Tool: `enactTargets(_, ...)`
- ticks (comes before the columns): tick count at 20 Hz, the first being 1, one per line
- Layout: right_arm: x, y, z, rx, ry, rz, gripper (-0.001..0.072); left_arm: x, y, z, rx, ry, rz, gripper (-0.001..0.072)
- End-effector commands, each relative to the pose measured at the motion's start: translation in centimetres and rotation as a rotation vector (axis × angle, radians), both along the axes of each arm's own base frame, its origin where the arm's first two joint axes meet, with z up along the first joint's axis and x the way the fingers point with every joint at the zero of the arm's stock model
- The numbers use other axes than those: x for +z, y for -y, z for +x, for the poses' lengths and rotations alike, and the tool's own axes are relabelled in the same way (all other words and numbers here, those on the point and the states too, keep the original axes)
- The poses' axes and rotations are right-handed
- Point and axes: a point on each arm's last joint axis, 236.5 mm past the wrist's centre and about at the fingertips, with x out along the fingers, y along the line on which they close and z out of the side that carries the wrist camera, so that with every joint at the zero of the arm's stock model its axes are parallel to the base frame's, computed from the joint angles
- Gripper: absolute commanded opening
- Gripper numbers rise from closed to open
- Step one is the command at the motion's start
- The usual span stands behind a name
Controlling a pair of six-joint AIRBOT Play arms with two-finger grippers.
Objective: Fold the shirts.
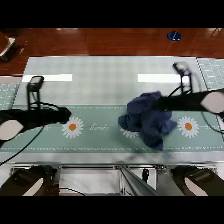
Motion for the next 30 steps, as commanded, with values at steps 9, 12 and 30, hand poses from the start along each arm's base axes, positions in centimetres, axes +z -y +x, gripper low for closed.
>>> enactTargets(9, 27.2, -6.8, -3.1, 0.302, 0.517, 0.319, 0.0026, -0.1, -0.1, -3.9, 0.07, 0.051, -0.206, 0.0506)
enactTargets(12, 21.5, -10.4, -3.4, 0.394, 0.324, 0.363, 0.0026, -0.9, -0.2, -3.2, 0.103, 0.072, -0.226, 0.0506)
enactTargets(30, -3.5, -18.6, -2.6, 0.462, -0.295, 0.216, 0.0411, 0.1, 0.7, -3.2, 0.1, 0.059, -0.272, 0.0506)
